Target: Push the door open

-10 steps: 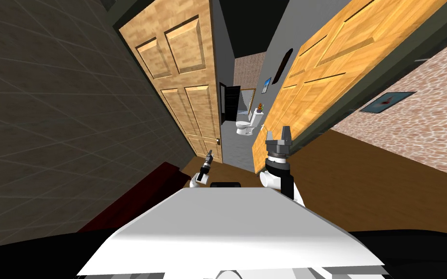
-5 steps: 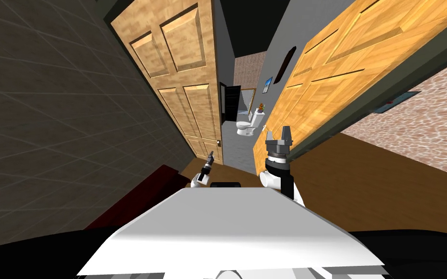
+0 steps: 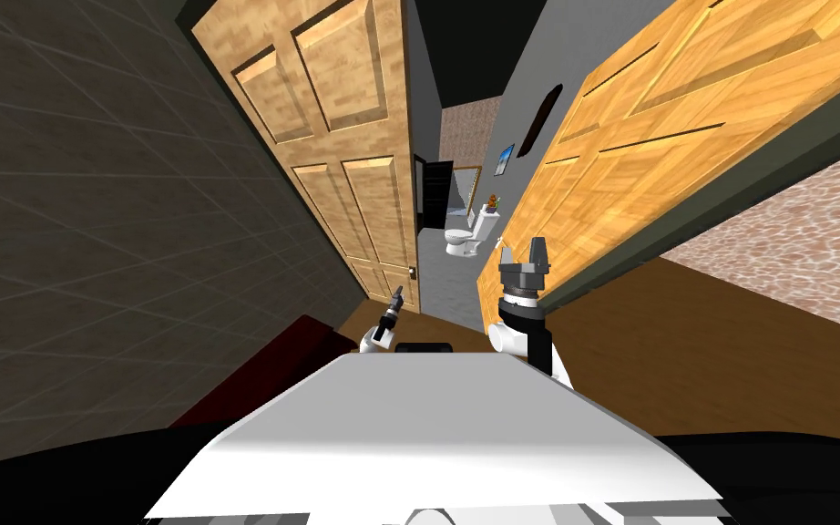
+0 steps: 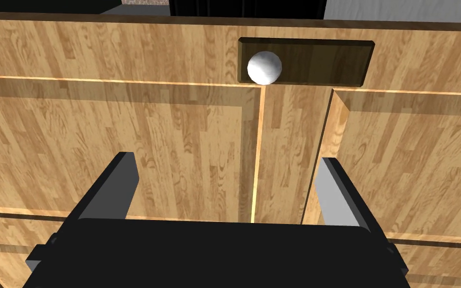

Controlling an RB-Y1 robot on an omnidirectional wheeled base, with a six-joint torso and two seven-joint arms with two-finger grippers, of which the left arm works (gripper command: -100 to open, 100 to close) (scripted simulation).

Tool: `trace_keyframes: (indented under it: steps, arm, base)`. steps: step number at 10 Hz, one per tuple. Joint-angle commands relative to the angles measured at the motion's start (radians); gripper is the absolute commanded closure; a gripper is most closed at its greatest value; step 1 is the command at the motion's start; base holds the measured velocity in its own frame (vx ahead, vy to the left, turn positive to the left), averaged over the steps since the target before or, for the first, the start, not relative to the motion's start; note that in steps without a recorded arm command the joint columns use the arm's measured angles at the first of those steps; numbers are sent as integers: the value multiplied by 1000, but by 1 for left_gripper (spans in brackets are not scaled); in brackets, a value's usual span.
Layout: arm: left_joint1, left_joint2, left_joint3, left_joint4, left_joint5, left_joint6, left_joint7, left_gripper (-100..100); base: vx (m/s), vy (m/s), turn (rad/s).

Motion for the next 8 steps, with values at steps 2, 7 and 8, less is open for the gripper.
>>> trace_keyframes:
  steps: [2,7,8]
  arm:
    - [-20,-3,-7,50,1,-14,3,-100]
    - [-47,-6,-16,112,2,-27,8,-100]
    - [-49,-6,-13,117,3,-30,6,-100]
  base:
    - [86,22,-3]
    - [91,24,-3]
    - [115,-40,-29]
